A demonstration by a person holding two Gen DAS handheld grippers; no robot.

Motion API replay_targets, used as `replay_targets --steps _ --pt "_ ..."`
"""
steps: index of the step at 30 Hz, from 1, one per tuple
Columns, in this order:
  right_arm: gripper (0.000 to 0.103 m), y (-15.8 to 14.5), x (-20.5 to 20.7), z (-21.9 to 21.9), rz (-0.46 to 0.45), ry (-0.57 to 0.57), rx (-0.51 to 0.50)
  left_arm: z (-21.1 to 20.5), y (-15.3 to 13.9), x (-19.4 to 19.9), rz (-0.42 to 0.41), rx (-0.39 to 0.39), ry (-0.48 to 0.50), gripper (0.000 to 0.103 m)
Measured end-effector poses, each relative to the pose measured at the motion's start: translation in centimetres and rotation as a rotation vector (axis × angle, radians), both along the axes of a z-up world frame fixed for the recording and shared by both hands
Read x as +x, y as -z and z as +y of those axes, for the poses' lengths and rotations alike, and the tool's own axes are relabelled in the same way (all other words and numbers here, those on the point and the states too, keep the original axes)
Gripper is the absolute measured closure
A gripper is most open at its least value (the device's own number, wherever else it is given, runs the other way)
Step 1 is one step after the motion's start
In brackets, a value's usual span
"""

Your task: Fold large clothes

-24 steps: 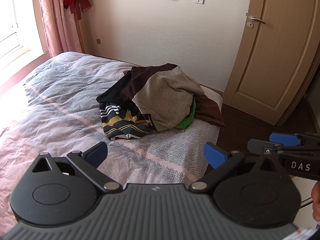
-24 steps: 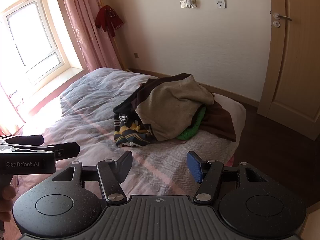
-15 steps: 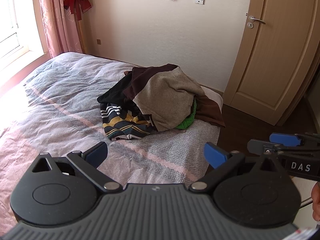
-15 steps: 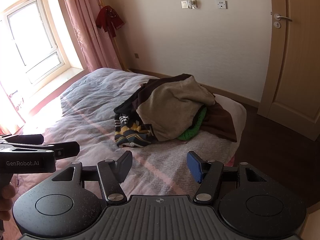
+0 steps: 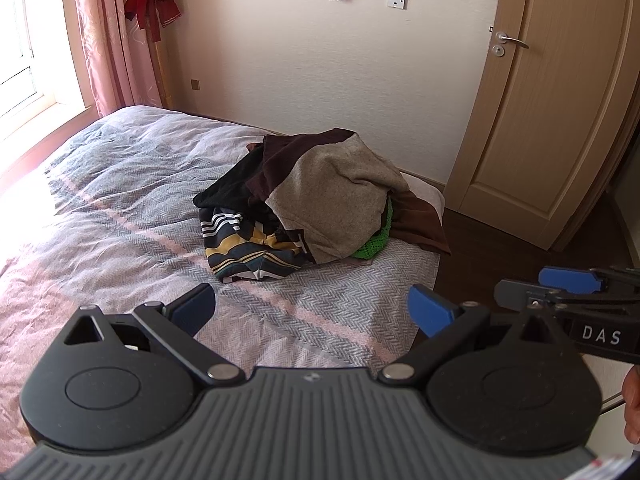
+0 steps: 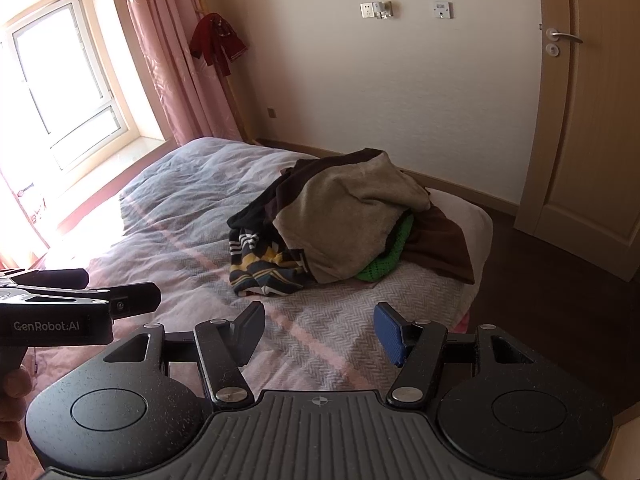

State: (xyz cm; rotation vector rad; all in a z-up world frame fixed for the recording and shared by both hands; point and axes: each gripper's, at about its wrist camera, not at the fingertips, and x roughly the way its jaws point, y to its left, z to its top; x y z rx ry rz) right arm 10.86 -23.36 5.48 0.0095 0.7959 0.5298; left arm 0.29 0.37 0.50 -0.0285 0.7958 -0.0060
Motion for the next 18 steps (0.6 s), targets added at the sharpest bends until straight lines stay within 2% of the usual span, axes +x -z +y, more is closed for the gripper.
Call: replay_targets --steps 18 --pt "0.045 0.22 -0.91 0.57 -0.006 0.052 0.000 0.95 0.49 0.06 -0.004 -0.008 0.053 0.002"
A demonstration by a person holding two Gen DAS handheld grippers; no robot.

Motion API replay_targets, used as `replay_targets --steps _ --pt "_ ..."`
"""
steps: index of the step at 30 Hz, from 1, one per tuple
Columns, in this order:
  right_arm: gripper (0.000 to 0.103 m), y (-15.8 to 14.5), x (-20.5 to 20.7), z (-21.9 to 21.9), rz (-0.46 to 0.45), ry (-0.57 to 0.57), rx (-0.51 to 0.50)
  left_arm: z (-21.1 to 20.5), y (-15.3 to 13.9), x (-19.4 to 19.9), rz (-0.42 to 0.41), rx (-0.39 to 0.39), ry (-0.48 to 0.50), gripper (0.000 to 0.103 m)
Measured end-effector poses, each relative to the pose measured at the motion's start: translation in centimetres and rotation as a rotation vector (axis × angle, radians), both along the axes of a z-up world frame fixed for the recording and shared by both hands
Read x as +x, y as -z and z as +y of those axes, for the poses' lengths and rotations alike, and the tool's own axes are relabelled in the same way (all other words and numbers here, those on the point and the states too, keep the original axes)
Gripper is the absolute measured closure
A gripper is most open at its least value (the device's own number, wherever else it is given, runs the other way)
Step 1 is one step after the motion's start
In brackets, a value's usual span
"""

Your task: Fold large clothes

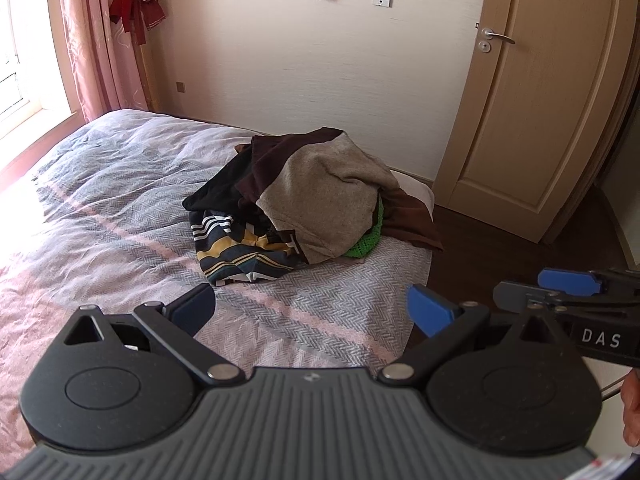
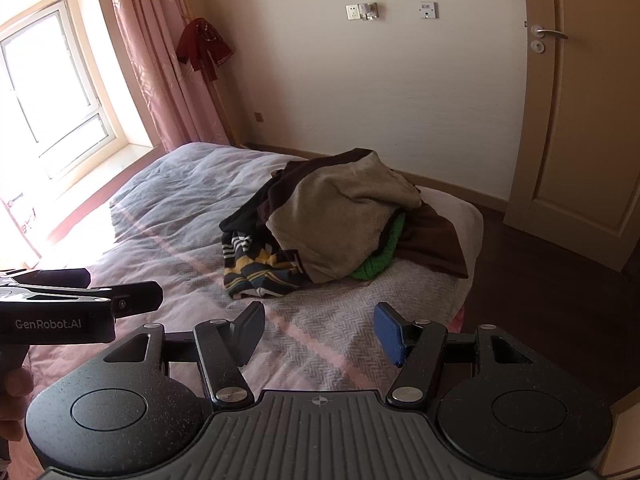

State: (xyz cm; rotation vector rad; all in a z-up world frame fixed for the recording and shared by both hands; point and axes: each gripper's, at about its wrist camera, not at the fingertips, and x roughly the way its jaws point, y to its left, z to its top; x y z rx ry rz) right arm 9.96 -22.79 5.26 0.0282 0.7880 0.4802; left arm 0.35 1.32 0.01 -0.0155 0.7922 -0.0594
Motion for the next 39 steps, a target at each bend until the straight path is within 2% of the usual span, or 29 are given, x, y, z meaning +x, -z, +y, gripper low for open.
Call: replay_targets --steps 19,32,39 --pt "0.045 0.6 -1.5 1.5 -0.003 0.061 0.007 1.5 0.5 0.5 -0.003 0.000 0.050 0.002" --pt "0.045 1.4 -0.3 2.5 0.005 0.074 0.000 2.7 1.4 2.1 0.009 -0.007 0.051 0.002" --pt "0.045 1.7 1.4 3.8 0.013 0.042 -0.020 3.8 1.9 3.6 0.029 -0.024 0.016 0.002"
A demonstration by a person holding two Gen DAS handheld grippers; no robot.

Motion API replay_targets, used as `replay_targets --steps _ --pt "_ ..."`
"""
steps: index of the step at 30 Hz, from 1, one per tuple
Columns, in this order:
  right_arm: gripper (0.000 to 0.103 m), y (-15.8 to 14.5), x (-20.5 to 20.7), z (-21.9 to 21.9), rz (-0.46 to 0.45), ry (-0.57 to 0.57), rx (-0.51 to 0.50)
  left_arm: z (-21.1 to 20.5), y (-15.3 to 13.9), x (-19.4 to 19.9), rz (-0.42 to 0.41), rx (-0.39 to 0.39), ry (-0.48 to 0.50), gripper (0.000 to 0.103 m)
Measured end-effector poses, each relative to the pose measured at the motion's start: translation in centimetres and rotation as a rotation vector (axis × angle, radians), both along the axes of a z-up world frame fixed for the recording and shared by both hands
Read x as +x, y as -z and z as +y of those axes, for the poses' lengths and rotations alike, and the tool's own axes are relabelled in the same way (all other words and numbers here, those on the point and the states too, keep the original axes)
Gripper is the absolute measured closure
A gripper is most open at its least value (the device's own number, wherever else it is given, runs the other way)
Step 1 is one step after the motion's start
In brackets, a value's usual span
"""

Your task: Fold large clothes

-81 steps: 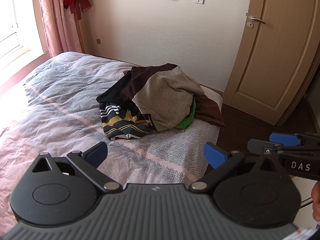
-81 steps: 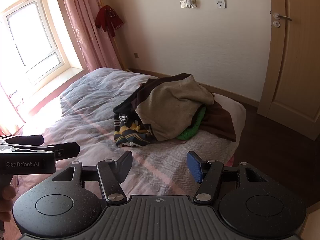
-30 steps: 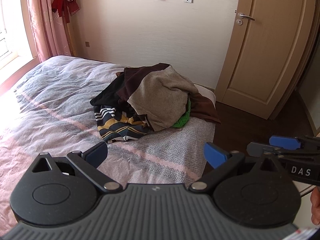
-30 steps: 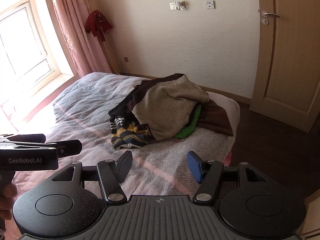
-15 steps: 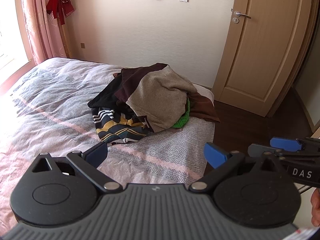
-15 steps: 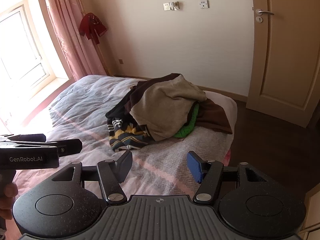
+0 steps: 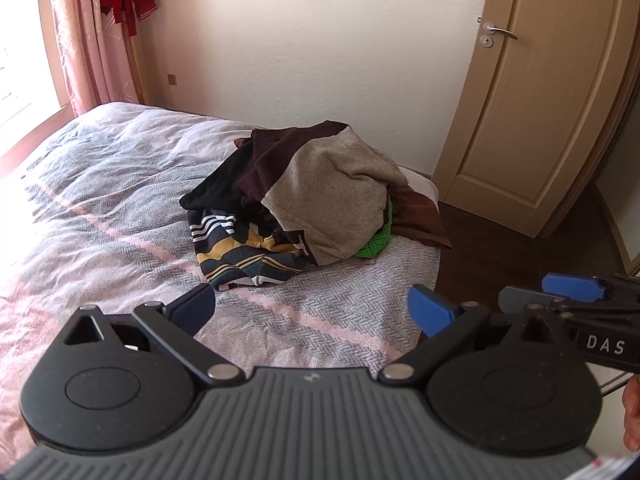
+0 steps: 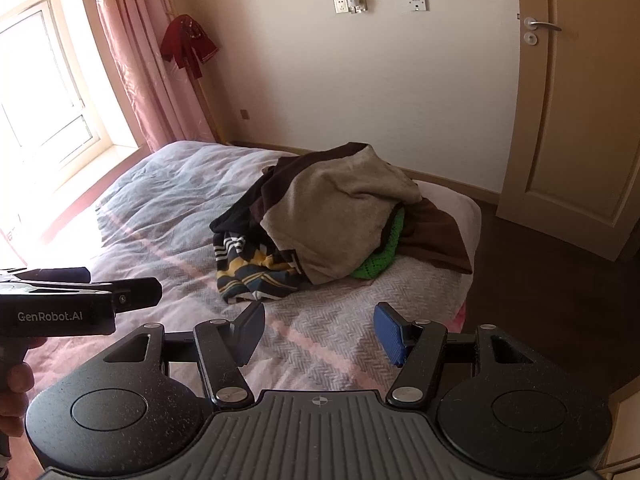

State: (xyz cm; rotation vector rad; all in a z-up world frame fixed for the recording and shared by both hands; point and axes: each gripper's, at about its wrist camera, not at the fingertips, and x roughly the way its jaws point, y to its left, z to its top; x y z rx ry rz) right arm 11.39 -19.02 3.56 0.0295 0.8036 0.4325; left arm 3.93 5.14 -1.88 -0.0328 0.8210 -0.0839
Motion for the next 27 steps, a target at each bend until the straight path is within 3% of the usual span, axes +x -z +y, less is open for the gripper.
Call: replay_targets --steps 12,21,27 --pt "0.045 3.7 6.6 2.5 0.079 -0.087 -0.039 2.1 3.0 5.4 0.099 -0.013 -0.099 0.001" --pt "0.046 8.2 15.9 2.4 0.153 -0.116 -0.061 1.7 7.7 14.7 0.173 -0.058 -0.140 0.001" --pt "0.046 11.6 23.7 2.6 0.191 -0.093 -0.067 1.1 11.5 21.2 0.190 -0.031 -0.144 0.002"
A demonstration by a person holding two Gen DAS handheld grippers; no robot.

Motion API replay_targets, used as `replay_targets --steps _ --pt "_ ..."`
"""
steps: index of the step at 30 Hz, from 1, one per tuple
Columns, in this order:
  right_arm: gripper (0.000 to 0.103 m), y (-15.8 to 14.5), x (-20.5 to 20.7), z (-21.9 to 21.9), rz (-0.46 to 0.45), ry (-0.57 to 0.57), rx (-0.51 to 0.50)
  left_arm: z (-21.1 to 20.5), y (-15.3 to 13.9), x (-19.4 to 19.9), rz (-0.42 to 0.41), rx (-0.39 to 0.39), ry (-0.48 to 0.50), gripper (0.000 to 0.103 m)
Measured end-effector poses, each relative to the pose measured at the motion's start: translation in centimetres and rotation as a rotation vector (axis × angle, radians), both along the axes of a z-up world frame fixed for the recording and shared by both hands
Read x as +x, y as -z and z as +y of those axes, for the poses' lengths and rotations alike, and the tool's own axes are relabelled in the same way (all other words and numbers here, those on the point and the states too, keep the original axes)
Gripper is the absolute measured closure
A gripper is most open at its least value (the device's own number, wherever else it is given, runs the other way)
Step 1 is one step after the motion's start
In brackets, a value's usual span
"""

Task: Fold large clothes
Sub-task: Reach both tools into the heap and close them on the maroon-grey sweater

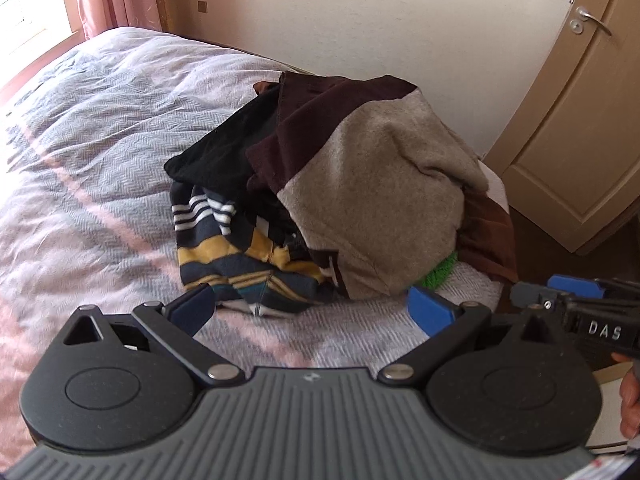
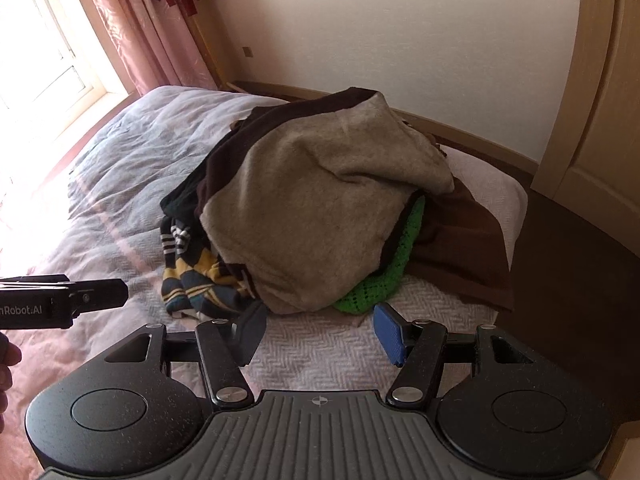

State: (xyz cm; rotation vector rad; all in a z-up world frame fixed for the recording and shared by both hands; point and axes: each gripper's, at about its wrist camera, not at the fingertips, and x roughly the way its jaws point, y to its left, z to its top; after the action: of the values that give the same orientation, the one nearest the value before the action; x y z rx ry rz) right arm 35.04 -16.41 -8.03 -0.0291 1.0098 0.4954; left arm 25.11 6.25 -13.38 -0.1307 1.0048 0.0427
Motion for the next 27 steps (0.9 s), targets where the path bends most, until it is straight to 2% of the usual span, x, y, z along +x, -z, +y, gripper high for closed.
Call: replay_targets --steps 4,5,15,22,25,27 --pt "0.046 1.8 4.8 0.6 -0.018 0.006 -0.026 0.0 2.2 4.2 -0.014 0.000 -0.015 0.003" --pt "0.046 2.3 5.9 0.7 -0.030 0.007 -0.026 0.1 2.6 5.2 -0.021 -0.002 -0.066 0.003" --pt "0.046 6.5 15.0 3.8 -0.097 -0.044 -0.076 1.6 7.4 13.8 -0.014 0.005 -0.069 0.006" --pt "0.046 9.0 18.4 6.7 -0.155 -0.107 -0.176 2.4 9.6 17.3 -0.007 0.012 -0.065 0.006" --pt "0.046 10.1 19.3 7.7 -0.159 -0.150 -0.199 2.6 10.4 18.1 -0.008 -0.006 -0.053 0.011" --pt "0.047 10.8 19.7 8.0 -0.152 -0.162 -0.198 2.7 10.8 18.5 0.001 -0.035 -0.053 0.018"
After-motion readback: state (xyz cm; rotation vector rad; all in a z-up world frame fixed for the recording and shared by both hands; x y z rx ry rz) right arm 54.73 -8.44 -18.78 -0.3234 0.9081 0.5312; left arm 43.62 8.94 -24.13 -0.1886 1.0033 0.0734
